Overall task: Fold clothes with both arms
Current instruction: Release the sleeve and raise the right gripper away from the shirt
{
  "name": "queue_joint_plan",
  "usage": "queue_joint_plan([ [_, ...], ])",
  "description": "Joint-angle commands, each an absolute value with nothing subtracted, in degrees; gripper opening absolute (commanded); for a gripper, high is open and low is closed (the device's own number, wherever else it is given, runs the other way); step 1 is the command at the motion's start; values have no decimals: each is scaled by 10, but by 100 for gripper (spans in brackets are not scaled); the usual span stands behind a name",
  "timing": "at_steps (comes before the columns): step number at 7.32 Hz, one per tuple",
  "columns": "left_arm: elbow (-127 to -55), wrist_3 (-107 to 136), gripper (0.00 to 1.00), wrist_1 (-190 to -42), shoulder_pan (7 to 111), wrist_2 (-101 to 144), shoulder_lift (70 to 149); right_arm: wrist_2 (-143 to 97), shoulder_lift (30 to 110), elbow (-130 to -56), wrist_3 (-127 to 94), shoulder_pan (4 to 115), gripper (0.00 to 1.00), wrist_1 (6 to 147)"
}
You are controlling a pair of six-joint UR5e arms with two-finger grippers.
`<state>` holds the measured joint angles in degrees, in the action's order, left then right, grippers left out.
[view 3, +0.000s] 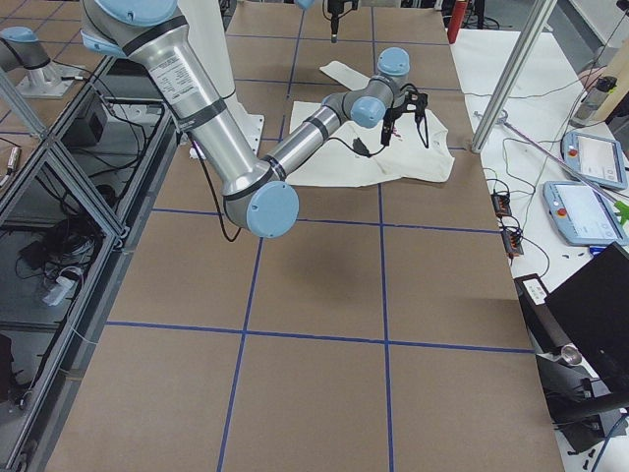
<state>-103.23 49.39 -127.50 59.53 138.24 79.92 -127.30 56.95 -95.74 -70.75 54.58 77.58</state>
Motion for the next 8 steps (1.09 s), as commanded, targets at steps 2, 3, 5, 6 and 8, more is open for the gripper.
queue_joint_plan([
  [2, -988, 498, 100, -1289, 593, 1392, 809, -1265, 628, -969, -615, 576, 99, 783],
  [3, -985, 500, 100, -1288, 592, 1391, 809, -1266, 654, -978, -604, 600, 99, 783],
  [5, -949, 501, 89, -1283, 588, 1346, 834, -1266, 699, -1001, -564, 610, 99, 783],
  [6, -933, 514, 86, -1282, 581, 1337, 853, -1265, 712, -1012, -563, 611, 99, 783],
  [8, -928, 568, 72, -1280, 534, 1304, 870, -1265, 743, -1030, -549, 619, 99, 783],
])
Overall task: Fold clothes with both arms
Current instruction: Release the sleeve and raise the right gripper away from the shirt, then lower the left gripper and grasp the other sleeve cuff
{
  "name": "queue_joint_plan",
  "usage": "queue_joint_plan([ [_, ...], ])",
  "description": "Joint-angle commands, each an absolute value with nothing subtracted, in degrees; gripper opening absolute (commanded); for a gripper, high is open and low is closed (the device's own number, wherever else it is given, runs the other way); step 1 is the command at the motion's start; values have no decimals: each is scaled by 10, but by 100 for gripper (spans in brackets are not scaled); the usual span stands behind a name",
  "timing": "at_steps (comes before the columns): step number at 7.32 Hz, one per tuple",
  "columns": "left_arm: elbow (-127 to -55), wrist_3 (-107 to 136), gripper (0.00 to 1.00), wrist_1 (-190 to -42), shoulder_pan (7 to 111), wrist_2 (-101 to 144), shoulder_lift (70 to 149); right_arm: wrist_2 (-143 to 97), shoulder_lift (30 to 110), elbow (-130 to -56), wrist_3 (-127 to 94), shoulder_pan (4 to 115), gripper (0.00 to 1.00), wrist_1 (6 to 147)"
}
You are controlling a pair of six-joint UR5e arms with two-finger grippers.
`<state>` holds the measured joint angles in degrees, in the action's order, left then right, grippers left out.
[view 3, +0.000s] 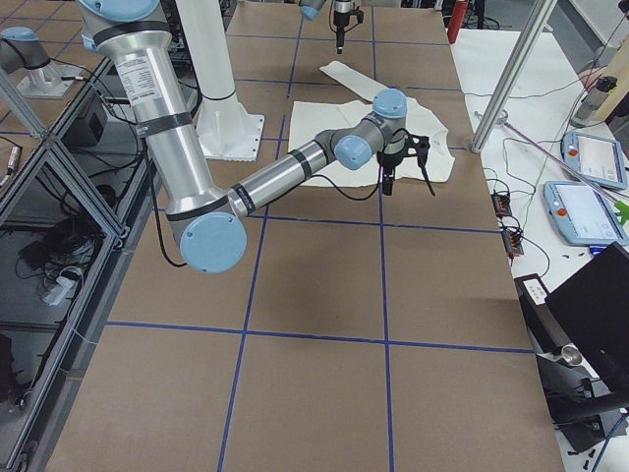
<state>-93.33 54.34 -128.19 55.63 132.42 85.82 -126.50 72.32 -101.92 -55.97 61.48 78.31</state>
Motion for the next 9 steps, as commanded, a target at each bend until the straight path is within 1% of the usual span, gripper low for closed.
queue_joint_plan([
  [1, -928, 568, 71, -1275, 528, 1301, 870, -1264, 744, -1029, -548, 618, 99, 783],
  [5, -928, 567, 71, -1259, 508, 1271, 864, -1264, 744, -1029, -548, 617, 99, 783],
  [6, -927, 567, 62, -1259, 508, 1272, 863, -1264, 744, -1030, -548, 616, 99, 782],
  [7, -924, 568, 47, -1259, 507, 1272, 863, -1264, 744, -1030, -548, 616, 99, 782],
  [8, -921, 568, 16, -1259, 506, 1272, 867, -1265, 744, -1030, -548, 616, 99, 782],
  [9, -916, 568, 0, -1256, 506, 1272, 870, -1265, 744, -1030, -548, 616, 99, 782],
])
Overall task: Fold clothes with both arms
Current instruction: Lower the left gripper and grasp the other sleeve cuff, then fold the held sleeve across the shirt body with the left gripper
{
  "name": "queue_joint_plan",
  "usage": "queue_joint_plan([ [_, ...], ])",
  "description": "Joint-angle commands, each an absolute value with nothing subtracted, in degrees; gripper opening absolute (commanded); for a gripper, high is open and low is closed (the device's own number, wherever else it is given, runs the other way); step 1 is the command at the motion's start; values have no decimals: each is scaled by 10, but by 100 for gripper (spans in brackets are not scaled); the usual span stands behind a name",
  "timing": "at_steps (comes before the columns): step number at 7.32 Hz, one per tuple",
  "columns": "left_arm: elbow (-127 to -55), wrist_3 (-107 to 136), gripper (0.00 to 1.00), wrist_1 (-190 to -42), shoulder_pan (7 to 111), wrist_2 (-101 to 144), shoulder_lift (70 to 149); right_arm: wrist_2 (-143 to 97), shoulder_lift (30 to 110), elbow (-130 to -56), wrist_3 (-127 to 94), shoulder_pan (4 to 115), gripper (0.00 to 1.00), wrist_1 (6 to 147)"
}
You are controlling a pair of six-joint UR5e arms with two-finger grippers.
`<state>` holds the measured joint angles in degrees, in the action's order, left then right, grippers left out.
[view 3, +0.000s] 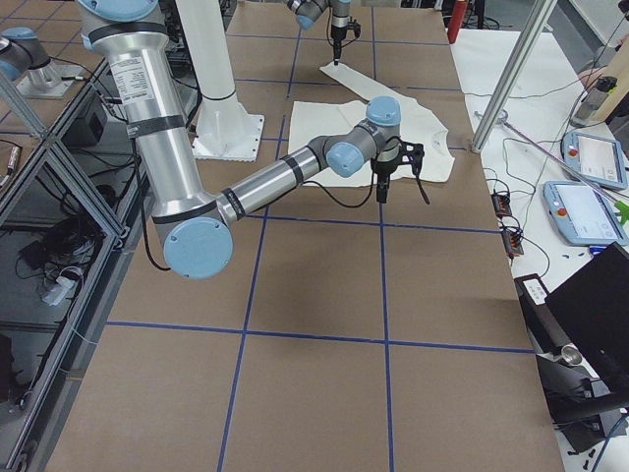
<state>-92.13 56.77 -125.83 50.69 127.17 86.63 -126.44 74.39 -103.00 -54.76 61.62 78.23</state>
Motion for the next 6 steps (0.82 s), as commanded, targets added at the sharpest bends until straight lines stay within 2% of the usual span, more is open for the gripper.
queue_joint_plan([
  [1, -921, 569, 0, -1255, 506, 1275, 874, -1265, 743, -1031, -548, 616, 99, 782],
  [2, -927, 570, 0, -1255, 507, 1281, 895, -1266, 743, -1030, -548, 616, 99, 782],
  [4, -988, 583, 0, -1211, 527, 1382, 942, -1273, 744, -1040, -548, 618, 99, 782],
  [6, -986, 697, 0, -1090, 536, 1391, 1140, -1274, 763, -1054, -547, 620, 100, 782],
])
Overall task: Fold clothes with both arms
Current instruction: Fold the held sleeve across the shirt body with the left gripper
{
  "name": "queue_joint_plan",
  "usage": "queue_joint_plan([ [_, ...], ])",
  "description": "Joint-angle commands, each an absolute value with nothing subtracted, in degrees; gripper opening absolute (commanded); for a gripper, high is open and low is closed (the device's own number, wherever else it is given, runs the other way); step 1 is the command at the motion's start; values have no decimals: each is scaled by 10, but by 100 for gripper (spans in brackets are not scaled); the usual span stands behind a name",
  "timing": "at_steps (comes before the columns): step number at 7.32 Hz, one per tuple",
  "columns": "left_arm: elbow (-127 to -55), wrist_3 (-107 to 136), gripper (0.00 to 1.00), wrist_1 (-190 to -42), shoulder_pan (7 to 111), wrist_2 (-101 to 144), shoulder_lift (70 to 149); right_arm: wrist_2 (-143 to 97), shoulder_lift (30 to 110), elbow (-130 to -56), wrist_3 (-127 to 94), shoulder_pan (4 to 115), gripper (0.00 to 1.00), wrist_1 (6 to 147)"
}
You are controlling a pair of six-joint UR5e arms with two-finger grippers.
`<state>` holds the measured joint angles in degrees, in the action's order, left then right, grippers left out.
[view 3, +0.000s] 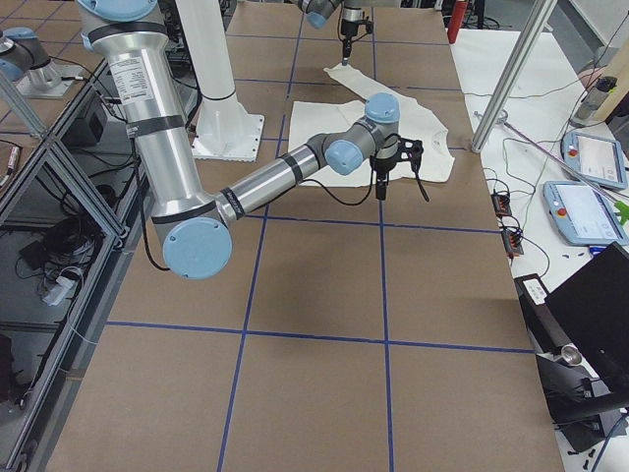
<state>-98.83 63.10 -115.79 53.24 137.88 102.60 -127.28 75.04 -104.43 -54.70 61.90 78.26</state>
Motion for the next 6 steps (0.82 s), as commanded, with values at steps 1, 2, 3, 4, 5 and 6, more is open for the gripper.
queue_joint_plan([
  [1, -935, 789, 0, -1091, 507, 1390, 1235, -1274, 779, -1069, -546, 624, 100, 781],
  [2, -897, 861, 0, -1092, 481, 1374, 1310, -1274, 796, -1084, -541, 629, 100, 780],
  [3, -813, 926, 0, -1092, 423, 1295, 1417, -1273, 805, -1093, -537, 630, 100, 781],
  [4, -695, 941, 0, -1101, 382, 1244, 1519, -1274, 808, -1097, -536, 632, 100, 781],
  [5, -646, 947, 0, -1153, 342, 1195, 1548, -1274, 809, -1097, -536, 632, 100, 781],
  [6, -623, 956, 2, -1191, 307, 1145, 1550, -1274, 809, -1098, -536, 633, 100, 781],
])
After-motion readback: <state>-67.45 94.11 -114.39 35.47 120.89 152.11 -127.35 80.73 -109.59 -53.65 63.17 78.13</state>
